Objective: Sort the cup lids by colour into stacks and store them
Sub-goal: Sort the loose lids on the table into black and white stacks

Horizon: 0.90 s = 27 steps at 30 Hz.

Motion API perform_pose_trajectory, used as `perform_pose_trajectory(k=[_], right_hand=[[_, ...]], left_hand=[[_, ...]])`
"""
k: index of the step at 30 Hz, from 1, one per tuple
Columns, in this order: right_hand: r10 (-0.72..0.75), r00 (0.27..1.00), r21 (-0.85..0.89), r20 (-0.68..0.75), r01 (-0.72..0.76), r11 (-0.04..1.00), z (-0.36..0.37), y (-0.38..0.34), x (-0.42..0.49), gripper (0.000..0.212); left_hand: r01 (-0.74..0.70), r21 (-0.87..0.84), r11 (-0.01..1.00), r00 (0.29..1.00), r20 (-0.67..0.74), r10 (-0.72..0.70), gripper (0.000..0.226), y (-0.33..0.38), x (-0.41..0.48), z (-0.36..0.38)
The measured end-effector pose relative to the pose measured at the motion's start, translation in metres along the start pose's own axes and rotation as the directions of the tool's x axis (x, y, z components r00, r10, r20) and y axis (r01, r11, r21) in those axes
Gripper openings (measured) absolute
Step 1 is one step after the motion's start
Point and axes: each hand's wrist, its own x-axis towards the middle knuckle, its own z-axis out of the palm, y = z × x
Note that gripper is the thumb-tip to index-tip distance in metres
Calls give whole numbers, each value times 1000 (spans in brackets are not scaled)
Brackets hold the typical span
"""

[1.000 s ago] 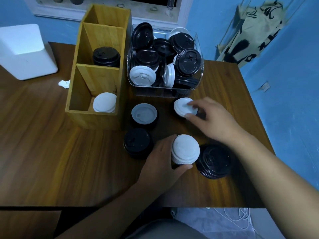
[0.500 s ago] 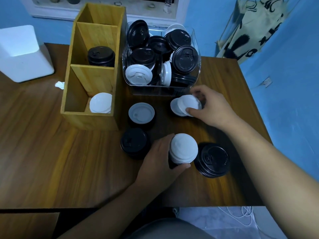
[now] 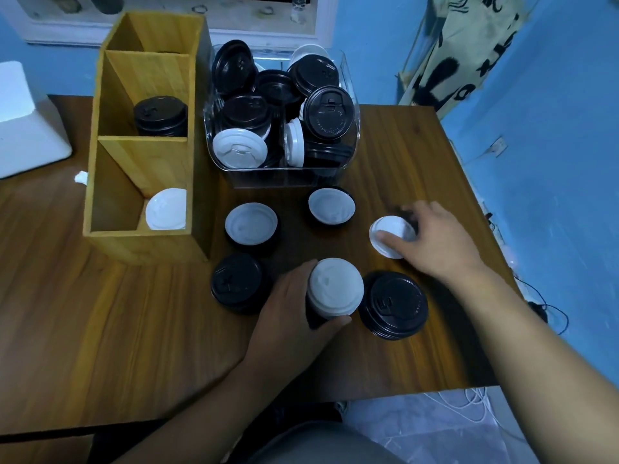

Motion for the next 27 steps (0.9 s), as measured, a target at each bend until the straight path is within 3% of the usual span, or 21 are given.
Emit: perform_pose_trajectory(k=[3, 7, 9, 12, 14, 16, 19, 21, 24, 27], right_hand=[[-20, 997, -79, 69, 26, 997, 10, -8, 2, 82], [-185, 960, 256, 211, 128, 958, 0, 0, -3, 80], [-169, 968, 327, 188, 100, 940, -1, 7, -7, 82], [-68, 992, 142, 106, 53, 988, 5, 6, -4, 81], [-79, 992, 19, 99, 77, 997, 8, -2, -1, 78], [-112, 988, 46, 109, 107, 993, 5, -7, 0, 76], [-202, 972, 229, 119, 172, 958, -17, -13, -13, 77], [-316, 939, 309, 137, 263, 914, -33, -23, -28, 75], [-522, 824, 305, 221, 450, 839, -38, -45, -45, 76], [-607, 739, 292, 293, 535, 793, -27, -62, -47, 77]], left_hand=[[-1, 6, 1000, 1000, 3, 1, 91, 1, 0, 0], [3, 11, 1000, 1000, 1, -3, 91, 3, 0, -1], [4, 10, 1000, 1000, -1, -4, 91, 3, 0, -1], [5, 14, 1000, 1000, 4, -5, 91, 4, 0, -2], [3, 18, 1000, 1000, 7, -3, 91, 4, 0, -2], [11, 23, 1000, 1000, 8, -11, 92, 3, -1, -2], [25, 12, 1000, 1000, -1, -25, 98, 4, 0, -2], [32, -17, 999, 999, -12, -33, 103, 4, 0, -2], [32, -51, 998, 999, -18, -33, 106, 3, 0, -2], [26, -75, 997, 1000, -15, -27, 103, 2, 0, -1]])
